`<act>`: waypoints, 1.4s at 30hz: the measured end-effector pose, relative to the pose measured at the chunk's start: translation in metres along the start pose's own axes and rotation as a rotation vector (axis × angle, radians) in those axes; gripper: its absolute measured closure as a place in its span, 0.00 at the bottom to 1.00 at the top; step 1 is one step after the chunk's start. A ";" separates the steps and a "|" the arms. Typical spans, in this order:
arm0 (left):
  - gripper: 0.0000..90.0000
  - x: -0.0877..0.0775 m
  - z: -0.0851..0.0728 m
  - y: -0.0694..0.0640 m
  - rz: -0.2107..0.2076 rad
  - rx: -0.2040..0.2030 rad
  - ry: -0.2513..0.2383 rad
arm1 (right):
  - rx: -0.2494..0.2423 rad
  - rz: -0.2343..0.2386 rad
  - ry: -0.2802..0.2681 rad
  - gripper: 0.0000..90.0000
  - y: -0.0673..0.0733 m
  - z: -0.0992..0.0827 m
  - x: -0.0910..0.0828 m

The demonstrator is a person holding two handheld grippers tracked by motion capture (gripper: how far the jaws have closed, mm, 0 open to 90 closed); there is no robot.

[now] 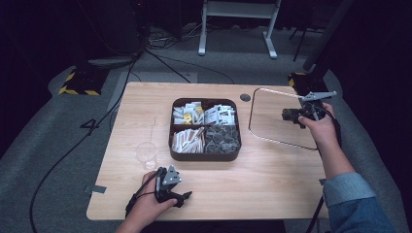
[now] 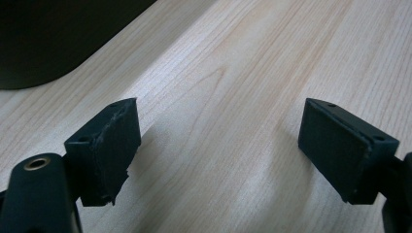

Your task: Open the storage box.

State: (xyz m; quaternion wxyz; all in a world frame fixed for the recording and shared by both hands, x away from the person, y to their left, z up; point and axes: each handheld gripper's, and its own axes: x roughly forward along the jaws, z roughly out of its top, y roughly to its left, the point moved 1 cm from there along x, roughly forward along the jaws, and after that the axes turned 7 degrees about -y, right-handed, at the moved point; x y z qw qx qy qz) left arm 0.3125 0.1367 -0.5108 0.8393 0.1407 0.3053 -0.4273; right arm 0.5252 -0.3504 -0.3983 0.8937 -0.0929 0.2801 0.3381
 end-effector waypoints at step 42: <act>0.18 0.000 0.000 0.000 0.000 0.000 0.000 | 0.053 -0.002 0.082 0.65 -0.004 -0.076 0.046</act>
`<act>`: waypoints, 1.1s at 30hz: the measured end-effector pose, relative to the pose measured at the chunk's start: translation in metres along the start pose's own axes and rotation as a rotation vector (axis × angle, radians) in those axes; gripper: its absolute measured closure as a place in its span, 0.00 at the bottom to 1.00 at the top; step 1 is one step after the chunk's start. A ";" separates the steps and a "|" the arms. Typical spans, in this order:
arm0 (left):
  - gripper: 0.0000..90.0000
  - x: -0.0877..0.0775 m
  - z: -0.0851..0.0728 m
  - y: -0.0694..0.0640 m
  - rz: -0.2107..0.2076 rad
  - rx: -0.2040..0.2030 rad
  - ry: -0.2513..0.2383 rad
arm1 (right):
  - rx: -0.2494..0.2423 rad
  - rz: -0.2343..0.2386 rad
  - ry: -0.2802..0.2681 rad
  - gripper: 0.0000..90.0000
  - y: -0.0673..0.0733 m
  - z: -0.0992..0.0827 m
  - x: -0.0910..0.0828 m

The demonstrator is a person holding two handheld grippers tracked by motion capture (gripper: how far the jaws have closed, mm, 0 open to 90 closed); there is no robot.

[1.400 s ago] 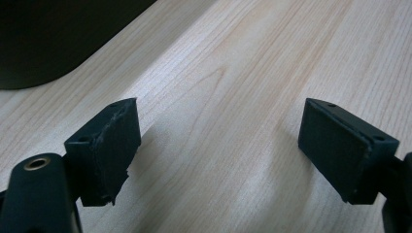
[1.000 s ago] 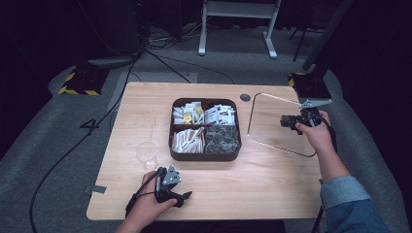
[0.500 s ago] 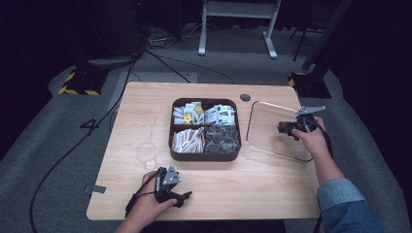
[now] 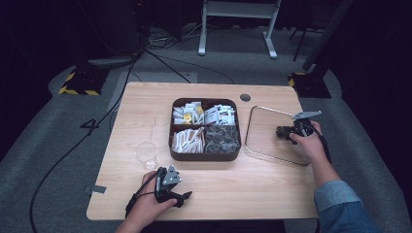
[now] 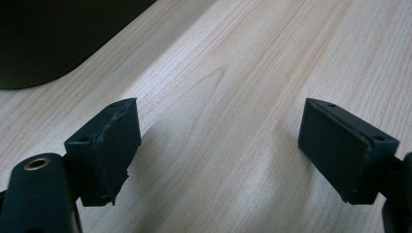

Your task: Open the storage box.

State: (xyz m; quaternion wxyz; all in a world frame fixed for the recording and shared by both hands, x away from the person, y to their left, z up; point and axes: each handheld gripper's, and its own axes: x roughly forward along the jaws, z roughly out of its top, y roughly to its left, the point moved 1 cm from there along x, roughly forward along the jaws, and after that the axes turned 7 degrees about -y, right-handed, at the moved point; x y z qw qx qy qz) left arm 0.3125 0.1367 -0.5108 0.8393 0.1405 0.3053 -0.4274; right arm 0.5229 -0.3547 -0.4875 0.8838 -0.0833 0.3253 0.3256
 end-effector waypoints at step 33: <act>0.28 -0.007 0.015 0.002 -0.001 -0.055 -0.061 | 0.067 -0.076 -0.136 0.45 0.023 0.011 -0.051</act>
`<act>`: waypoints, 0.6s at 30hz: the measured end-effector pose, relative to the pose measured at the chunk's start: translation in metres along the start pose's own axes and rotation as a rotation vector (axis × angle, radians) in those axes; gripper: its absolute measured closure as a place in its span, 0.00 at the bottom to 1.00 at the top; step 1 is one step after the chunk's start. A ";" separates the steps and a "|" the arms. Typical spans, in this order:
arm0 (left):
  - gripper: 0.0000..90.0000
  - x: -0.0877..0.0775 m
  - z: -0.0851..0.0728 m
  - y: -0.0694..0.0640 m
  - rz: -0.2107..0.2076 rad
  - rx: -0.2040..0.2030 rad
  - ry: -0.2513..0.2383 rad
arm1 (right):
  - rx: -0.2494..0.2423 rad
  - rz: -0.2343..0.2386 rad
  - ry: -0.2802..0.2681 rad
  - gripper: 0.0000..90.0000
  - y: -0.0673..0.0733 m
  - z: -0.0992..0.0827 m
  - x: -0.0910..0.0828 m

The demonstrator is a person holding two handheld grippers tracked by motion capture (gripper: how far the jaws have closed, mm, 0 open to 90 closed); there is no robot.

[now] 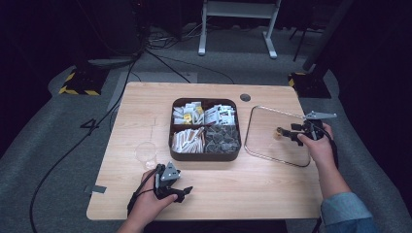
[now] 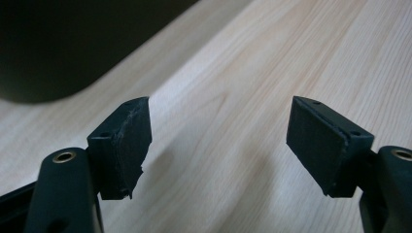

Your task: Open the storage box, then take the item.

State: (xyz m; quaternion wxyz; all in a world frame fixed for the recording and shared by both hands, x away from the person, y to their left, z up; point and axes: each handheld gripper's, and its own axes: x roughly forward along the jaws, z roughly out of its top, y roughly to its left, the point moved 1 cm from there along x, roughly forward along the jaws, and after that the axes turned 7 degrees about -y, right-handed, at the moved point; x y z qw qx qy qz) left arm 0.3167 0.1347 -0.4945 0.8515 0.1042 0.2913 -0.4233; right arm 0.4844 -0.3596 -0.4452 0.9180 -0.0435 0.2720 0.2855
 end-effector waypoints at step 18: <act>0.29 0.011 0.057 0.006 0.011 -0.064 -0.105 | -0.022 0.023 -0.102 0.45 0.035 0.009 -0.046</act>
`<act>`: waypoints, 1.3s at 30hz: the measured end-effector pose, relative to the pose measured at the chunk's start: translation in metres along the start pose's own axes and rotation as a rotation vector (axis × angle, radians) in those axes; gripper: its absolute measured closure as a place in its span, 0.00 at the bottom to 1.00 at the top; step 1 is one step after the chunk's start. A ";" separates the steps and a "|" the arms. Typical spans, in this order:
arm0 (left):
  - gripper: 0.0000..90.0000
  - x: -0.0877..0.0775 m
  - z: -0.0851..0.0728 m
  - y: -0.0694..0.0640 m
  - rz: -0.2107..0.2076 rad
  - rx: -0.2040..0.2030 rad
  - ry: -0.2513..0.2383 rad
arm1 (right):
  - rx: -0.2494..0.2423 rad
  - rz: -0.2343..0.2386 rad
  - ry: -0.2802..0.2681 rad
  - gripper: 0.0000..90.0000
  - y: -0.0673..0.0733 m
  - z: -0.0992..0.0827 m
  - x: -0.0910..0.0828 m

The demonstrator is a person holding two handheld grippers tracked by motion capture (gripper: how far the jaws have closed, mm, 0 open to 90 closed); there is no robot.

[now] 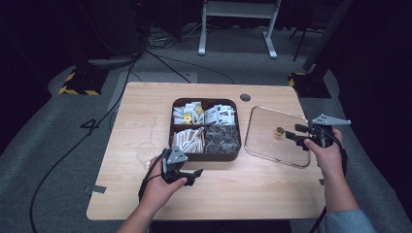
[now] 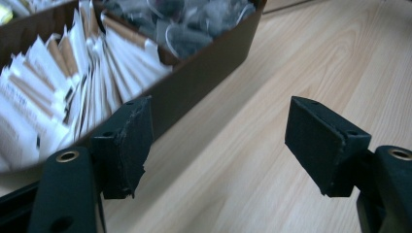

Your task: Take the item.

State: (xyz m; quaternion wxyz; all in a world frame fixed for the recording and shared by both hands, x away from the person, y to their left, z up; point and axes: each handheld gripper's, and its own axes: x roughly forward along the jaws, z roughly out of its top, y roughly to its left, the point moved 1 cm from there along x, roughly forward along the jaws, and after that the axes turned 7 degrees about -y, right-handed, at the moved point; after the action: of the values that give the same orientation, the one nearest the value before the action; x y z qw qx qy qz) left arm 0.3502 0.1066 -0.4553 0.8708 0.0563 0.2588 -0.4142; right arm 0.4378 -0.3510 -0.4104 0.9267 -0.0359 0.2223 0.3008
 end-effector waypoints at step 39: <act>0.62 0.115 0.068 0.024 0.057 0.064 0.112 | 0.017 0.059 -0.021 0.50 0.007 -0.009 -0.013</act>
State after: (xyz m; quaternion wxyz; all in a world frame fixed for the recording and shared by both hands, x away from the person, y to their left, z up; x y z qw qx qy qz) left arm 0.4554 0.0212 -0.4566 0.8641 0.1143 0.2922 -0.3935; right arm 0.4205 -0.3539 -0.4118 0.9201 -0.0183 0.2159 0.3263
